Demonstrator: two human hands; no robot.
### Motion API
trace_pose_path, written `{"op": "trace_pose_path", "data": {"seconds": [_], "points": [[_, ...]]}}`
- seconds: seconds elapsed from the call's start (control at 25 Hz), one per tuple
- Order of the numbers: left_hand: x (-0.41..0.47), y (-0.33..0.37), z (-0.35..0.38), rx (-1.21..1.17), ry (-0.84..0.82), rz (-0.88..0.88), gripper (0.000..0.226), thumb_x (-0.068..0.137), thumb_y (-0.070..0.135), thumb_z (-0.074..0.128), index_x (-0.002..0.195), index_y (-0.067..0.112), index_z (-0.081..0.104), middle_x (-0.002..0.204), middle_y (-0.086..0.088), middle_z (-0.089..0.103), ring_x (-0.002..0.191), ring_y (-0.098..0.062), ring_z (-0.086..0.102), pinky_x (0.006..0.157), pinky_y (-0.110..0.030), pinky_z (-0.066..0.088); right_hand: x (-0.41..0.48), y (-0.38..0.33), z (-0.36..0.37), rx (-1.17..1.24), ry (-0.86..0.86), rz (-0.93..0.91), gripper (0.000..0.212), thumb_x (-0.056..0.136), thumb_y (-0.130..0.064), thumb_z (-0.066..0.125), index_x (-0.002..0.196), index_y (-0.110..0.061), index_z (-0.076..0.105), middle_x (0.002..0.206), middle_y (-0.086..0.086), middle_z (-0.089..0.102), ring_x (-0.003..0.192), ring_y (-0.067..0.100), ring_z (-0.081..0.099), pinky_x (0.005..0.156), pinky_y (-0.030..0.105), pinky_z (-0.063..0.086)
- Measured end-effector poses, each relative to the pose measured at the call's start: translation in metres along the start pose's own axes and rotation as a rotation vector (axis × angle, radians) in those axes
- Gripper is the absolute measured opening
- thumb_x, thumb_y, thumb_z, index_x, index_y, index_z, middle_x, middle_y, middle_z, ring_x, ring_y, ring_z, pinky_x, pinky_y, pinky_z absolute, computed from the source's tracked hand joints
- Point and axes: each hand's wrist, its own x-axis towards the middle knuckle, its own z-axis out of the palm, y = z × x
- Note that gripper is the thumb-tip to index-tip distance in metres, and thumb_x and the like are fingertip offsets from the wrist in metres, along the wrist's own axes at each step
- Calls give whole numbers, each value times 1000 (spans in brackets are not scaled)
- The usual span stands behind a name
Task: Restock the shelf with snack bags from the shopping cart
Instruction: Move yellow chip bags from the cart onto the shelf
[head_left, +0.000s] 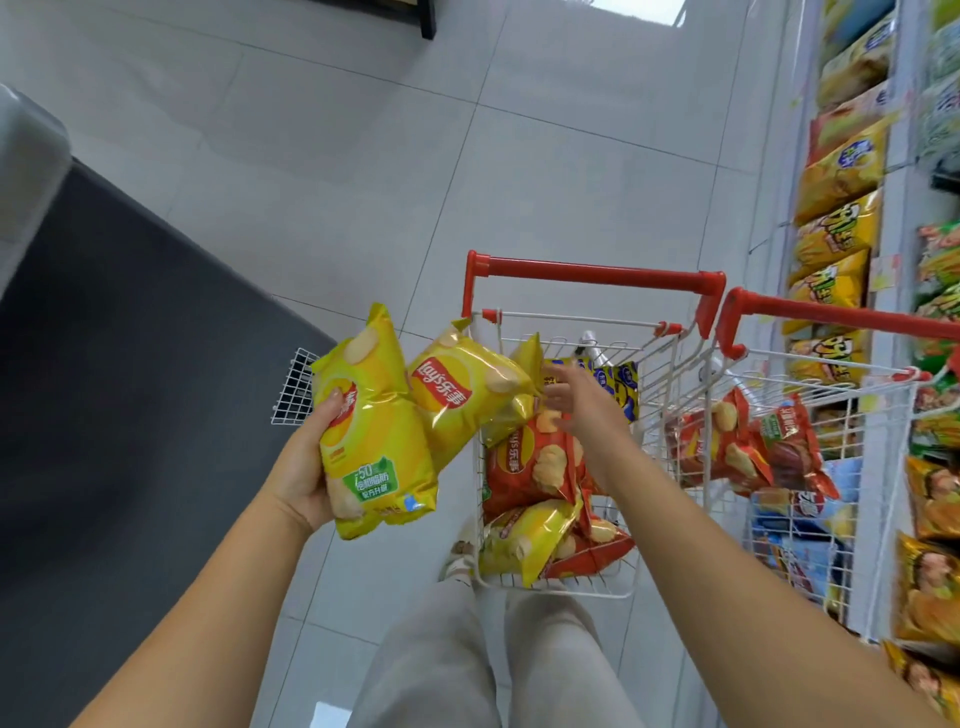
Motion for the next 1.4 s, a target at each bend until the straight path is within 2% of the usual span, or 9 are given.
{"op": "trace_pose_path", "data": {"seconds": [0.08,0.2,0.36,0.56,0.8,0.96,1.08,1.24,1.4], "points": [[-4,-1,-13,-53,60,27,44,93,48,47,81,25,82,94,-10,77,77,-29,75,61,-45,61,11,16,10,-366,27,-29,69,89,-25,60,147,-36,25,151,6,29,130,27,43,94,39,42],[-3,-2,-24,-78,103,53,40,92,48,50,90,23,81,103,-12,75,86,-31,74,69,-49,61,22,47,41,-628,-11,-73,119,71,-41,80,150,-39,-9,159,1,5,146,25,12,114,46,24],[0,-3,-15,-13,84,41,38,82,44,58,108,19,70,105,-13,74,89,-30,73,75,-48,60,45,44,55,-234,288,53,78,86,-44,68,146,-12,29,143,10,45,128,30,45,92,37,40],[2,4,5,67,10,17,70,52,50,88,111,19,69,108,-15,73,91,-32,73,70,-48,60,36,44,12,-253,422,15,34,91,-27,64,122,-12,60,112,4,64,93,22,58,78,34,46],[0,21,50,99,-100,-35,52,86,51,55,125,19,64,116,-17,70,92,-35,72,74,-51,59,-53,31,-83,196,388,-144,10,83,-30,73,91,-24,71,92,-6,70,89,8,62,77,28,46],[-9,23,114,177,-258,-97,59,78,53,62,124,16,65,109,-18,72,85,-35,73,68,-51,60,-125,39,-141,625,515,-143,13,85,-29,69,89,-20,61,93,6,66,86,26,61,75,37,47],[-24,10,174,324,-426,-136,90,45,51,91,123,13,67,114,-21,70,91,-38,72,73,-54,58,-184,47,-176,867,552,-214,17,91,-28,61,104,-18,60,96,8,69,82,27,67,76,46,52],[-57,-19,255,429,-647,-199,85,29,51,96,104,14,77,111,-20,71,90,-37,72,73,-54,59,-264,68,-212,1067,656,-335,38,88,-37,55,118,-15,60,107,10,68,95,30,64,90,60,46],[-112,-69,317,490,-834,-278,90,28,47,97,109,12,76,113,-22,70,91,-39,72,73,-55,58,-356,95,-238,1210,809,-513,25,91,-36,55,112,-23,60,104,8,70,80,23,71,71,45,57]]}}
